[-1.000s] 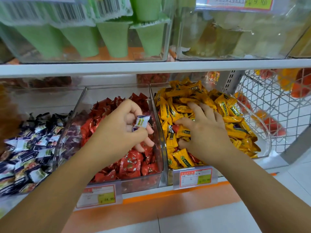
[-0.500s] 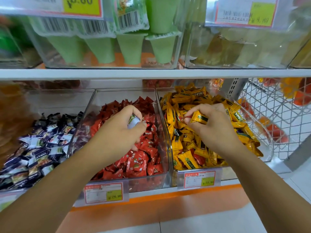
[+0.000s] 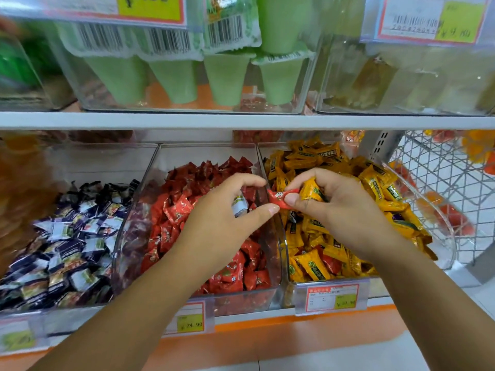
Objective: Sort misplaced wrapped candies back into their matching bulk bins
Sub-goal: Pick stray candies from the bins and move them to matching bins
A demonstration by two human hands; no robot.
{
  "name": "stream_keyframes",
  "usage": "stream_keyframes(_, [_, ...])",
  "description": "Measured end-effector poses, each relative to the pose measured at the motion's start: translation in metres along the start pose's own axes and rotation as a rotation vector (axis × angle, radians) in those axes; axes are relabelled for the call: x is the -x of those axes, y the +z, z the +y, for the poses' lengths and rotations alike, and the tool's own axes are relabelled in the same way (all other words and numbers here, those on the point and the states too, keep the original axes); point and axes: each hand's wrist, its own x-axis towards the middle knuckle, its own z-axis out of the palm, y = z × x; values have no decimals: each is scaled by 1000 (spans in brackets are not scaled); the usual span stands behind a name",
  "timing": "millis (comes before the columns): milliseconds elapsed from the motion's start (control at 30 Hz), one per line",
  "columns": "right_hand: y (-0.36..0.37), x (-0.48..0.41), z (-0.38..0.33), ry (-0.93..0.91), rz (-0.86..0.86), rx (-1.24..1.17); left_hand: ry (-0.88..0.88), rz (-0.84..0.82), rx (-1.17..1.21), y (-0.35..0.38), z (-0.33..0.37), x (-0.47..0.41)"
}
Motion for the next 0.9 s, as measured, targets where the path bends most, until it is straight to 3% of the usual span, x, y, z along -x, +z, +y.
stream_keyframes(167, [8,-9,2,-3,-46,70,-4,-7,-66,-11,-12,-3])
stream_keyframes(333, [-25,-19,17,95,146,506,-73,136,-195,-28,-29,-5])
stream_keyframes(467, [-17,-13,17,-7,144,880,-74,139,-250,-32,-30,-3])
stream_keyframes(633, [5,-4,24,17,7,1010,-66,118,-204,-24,-23,3])
stream_keyframes(900, [17,-7,35,-34,144,1006,-75,7,-50,-15,-12,12])
